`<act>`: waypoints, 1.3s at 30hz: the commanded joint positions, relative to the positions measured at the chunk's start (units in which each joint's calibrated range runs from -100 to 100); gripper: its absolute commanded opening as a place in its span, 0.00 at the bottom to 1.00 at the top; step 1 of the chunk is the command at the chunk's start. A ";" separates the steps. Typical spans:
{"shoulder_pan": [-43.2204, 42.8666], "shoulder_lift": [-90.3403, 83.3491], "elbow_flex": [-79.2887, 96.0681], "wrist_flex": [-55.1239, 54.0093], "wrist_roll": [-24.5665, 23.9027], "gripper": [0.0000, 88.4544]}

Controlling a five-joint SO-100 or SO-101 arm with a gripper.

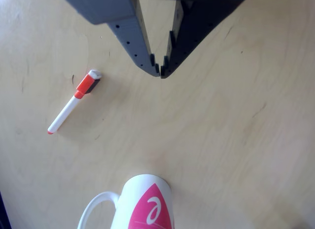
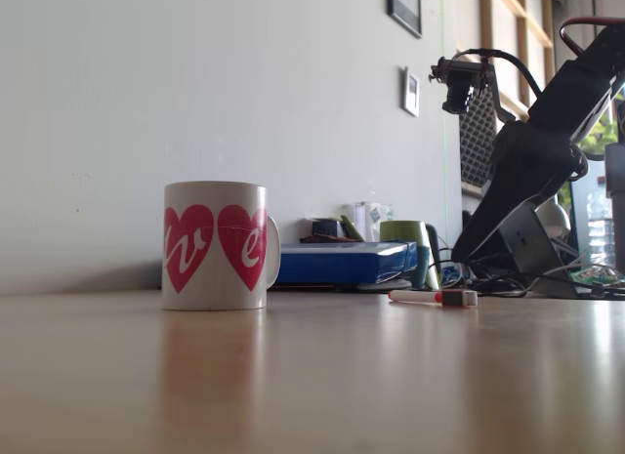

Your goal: Grab the pen and place it in the cup.

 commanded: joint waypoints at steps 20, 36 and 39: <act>-0.19 -0.43 -0.56 -0.48 0.10 0.01; -0.44 -0.18 -0.56 -1.68 -0.16 0.01; 0.06 -0.02 -0.65 -1.85 -0.32 0.01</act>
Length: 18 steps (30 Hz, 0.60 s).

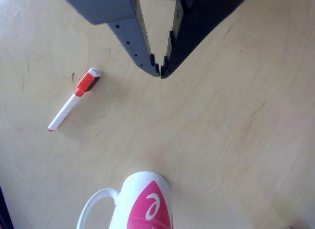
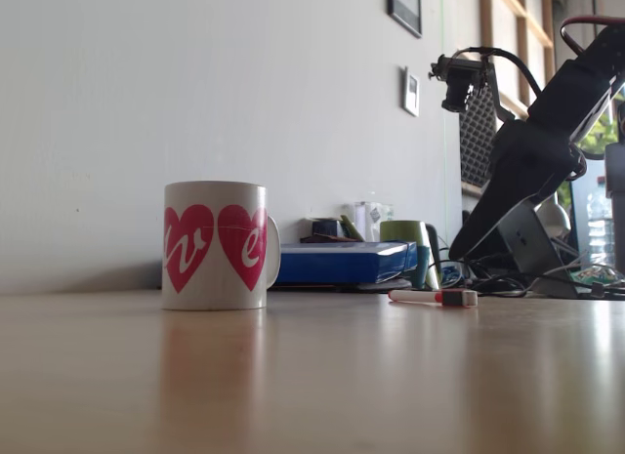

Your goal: Grab the pen and place it in the cup.

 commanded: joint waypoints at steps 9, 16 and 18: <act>2.61 13.01 -3.63 -17.17 -0.37 0.01; 7.95 30.27 -25.09 -18.98 -0.48 0.01; 9.54 34.67 -31.70 -18.64 -0.48 0.01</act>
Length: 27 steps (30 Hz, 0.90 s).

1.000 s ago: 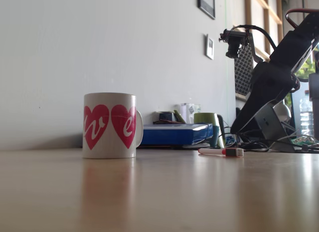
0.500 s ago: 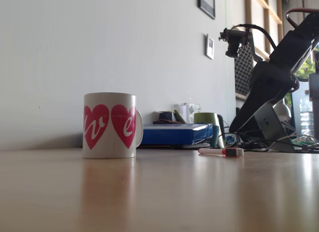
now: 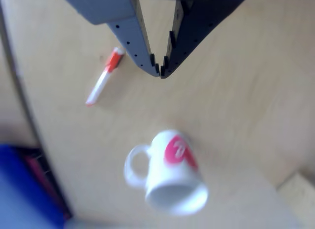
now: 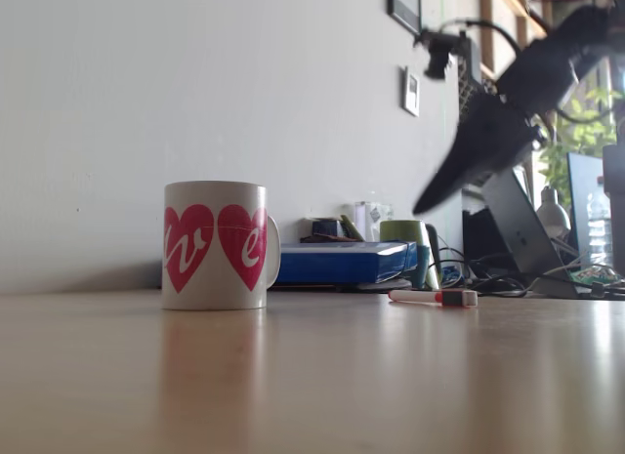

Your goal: Grab the pen and place it in the cup.

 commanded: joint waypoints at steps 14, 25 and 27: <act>6.76 31.59 -22.72 -1.27 -8.28 0.48; 6.84 49.27 -32.77 -1.27 -14.16 0.48; 6.84 51.43 -34.40 -1.27 -14.43 0.48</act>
